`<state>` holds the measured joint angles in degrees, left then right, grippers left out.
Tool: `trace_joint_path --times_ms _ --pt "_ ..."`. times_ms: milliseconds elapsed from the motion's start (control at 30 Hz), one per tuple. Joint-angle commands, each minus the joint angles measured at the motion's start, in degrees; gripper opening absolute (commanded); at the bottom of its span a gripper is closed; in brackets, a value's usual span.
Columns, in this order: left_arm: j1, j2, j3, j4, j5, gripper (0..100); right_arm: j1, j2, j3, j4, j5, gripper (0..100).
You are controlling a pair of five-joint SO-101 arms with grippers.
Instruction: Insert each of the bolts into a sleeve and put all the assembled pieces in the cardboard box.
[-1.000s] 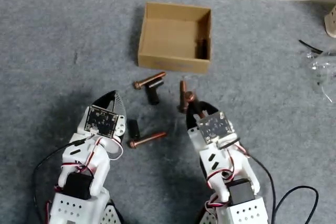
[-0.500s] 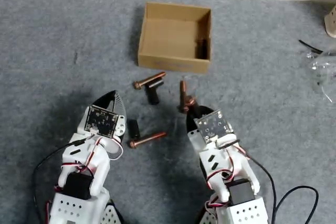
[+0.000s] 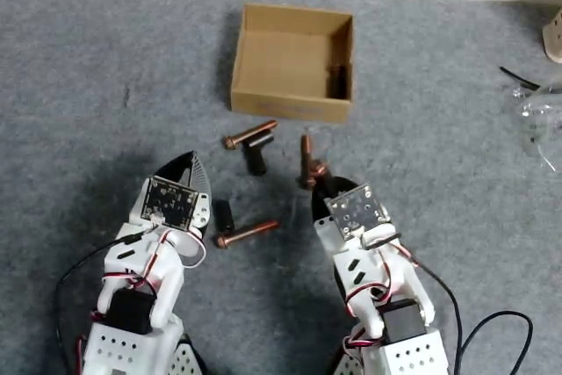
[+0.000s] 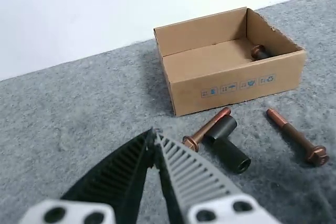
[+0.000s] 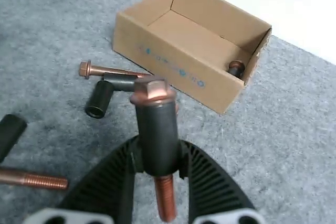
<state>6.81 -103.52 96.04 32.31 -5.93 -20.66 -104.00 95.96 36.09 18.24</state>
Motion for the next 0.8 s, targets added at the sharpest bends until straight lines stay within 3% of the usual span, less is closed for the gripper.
trace_joint_path --times_ms 0,267,433,767 --pt "-0.6 -0.4 1.2 -1.2 -0.1 1 0.5 -0.6 3.8 -0.7 -0.5 0.6" --pt "-0.5 -0.5 1.2 -1.2 0.1 1 -0.3 8.9 -11.7 -3.6 -0.4 0.6" --pt "-0.6 -0.5 1.2 -1.2 0.1 1 -0.8 29.3 -25.2 -8.0 -0.4 0.6" --pt "-0.6 -0.4 1.2 -1.2 0.1 1 -0.5 73.6 -66.7 -8.1 -0.4 0.6"
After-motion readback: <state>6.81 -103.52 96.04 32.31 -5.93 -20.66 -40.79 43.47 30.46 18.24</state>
